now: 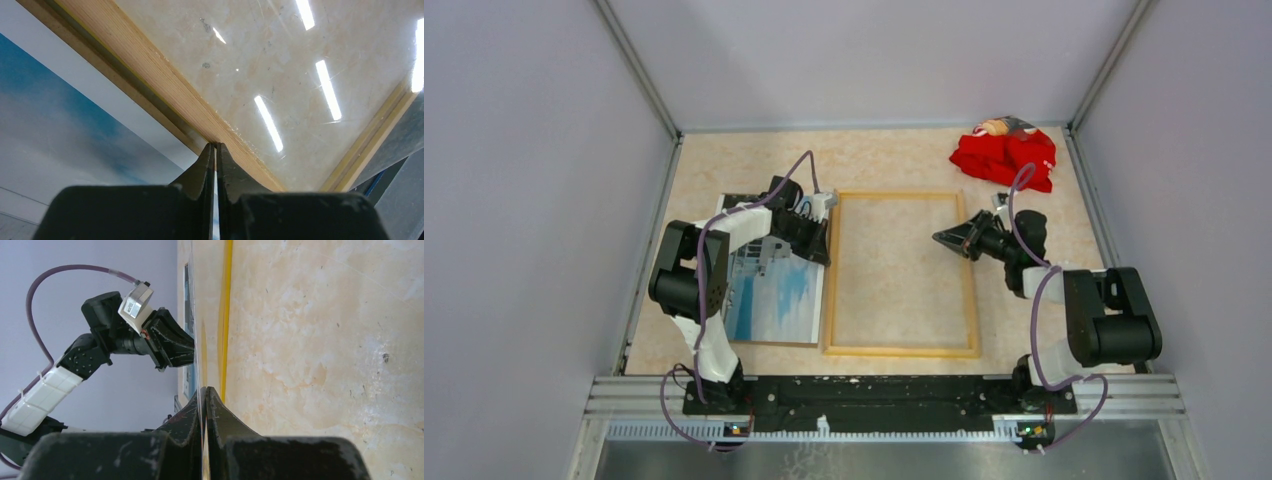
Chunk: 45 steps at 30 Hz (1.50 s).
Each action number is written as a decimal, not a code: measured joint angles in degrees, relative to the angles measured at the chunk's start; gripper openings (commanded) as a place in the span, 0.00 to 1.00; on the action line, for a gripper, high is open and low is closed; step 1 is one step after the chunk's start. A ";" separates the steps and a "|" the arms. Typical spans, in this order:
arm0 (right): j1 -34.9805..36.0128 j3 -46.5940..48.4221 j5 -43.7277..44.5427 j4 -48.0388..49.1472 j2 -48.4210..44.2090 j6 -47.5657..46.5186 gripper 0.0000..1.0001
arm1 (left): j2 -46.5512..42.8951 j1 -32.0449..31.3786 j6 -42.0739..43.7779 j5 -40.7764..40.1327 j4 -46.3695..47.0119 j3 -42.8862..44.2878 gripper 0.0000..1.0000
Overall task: Put the photo into the frame
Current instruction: Place the photo frame item in the photo frame.
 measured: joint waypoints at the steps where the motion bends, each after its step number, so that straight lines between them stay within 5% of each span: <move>1: 0.15 -0.09 0.33 0.22 0.00 0.37 0.00 | 0.00 0.00 0.00 0.02 -0.02 0.00 0.07; 23: 3.93 -0.09 4.57 3.74 -1.27 2.43 0.00 | 0.00 0.07 0.02 -0.07 -0.22 0.07 0.06; 45: 3.93 3.54 12.44 -17.66 -3.21 -11.58 0.00 | 0.00 0.17 0.28 -0.24 -0.44 0.13 0.04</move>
